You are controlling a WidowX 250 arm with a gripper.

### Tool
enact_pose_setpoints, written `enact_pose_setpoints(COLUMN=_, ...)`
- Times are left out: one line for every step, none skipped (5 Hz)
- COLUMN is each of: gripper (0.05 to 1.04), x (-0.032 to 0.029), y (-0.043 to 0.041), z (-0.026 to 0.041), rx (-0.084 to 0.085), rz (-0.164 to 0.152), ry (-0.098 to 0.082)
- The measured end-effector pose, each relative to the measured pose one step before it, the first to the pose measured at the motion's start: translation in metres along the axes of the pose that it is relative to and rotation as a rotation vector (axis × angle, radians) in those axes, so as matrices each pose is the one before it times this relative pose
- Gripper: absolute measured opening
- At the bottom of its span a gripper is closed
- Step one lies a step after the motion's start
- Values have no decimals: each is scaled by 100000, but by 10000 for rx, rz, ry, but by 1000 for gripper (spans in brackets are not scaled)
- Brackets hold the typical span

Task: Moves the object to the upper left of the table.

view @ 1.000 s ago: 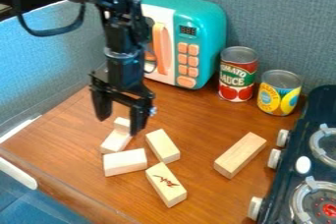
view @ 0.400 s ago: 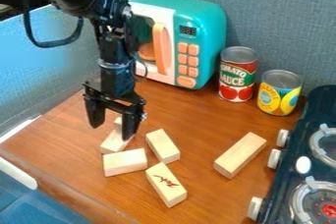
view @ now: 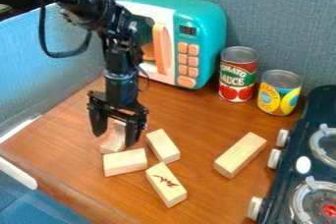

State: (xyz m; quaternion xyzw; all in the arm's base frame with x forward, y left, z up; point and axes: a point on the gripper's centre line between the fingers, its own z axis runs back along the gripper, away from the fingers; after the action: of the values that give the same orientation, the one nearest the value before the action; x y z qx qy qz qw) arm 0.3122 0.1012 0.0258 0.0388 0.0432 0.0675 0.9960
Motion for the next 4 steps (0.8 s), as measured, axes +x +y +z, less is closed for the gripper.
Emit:
enact_pose_setpoints(gripper=1001, x=337, y=122, z=-605, rx=60, rz=-10, ry=188)
enact_pose_setpoints(gripper=1001, x=103, y=165, z=-216, rx=99, rz=73, ry=83)
enact_pose_setpoints(gripper=1001, x=15, y=-38, z=-348, rx=-11, rz=-26, ry=91)
enact_pose_setpoints(gripper=1001, x=-10, y=-65, z=-459, rx=-57, rz=-52, ry=120)
